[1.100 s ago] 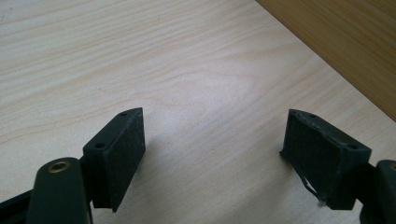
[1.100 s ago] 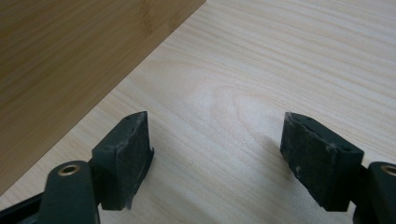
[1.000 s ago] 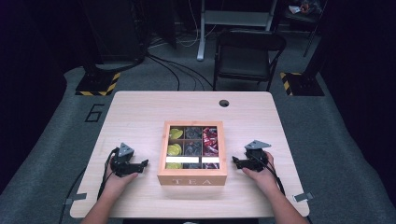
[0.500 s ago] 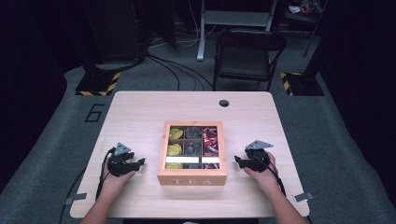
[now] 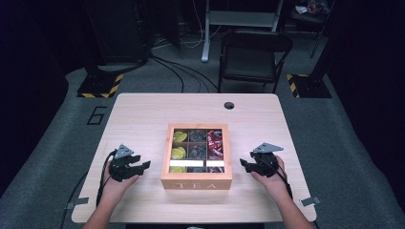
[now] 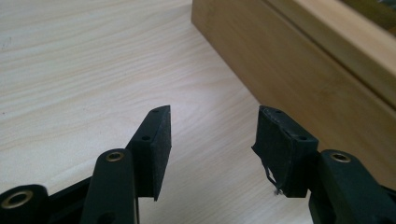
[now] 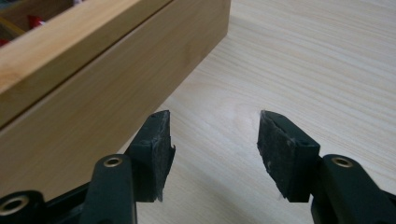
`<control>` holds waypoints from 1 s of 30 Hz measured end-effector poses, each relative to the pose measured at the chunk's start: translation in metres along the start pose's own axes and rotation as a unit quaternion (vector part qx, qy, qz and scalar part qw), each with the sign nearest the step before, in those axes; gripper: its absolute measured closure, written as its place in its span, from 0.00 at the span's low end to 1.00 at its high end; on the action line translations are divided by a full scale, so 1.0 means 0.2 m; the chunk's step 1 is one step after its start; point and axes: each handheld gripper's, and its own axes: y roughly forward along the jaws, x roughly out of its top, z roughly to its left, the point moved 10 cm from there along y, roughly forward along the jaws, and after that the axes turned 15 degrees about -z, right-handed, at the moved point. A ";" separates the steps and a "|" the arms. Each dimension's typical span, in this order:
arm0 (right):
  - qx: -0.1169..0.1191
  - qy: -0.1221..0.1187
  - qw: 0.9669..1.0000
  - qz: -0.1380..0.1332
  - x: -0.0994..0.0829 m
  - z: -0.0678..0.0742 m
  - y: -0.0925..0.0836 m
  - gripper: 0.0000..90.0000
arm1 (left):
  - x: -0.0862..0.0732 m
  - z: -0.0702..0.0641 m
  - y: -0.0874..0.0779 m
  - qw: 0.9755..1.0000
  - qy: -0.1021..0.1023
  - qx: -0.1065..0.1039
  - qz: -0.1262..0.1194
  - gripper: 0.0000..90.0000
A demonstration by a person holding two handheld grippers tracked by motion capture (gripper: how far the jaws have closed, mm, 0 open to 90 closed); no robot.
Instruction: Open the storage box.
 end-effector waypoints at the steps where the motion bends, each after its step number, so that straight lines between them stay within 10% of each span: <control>1: 0.003 0.003 1.000 0.003 0.01 0.01 -0.01 0.48 | 0.01 -0.01 -0.01 1.000 -0.002 -0.001 -0.001 0.51; 30: 0.043 -0.023 0.998 -0.028 0.14 0.18 -0.20 0.49 | 0.06 -0.30 -0.17 0.997 0.043 -0.069 -0.004 0.59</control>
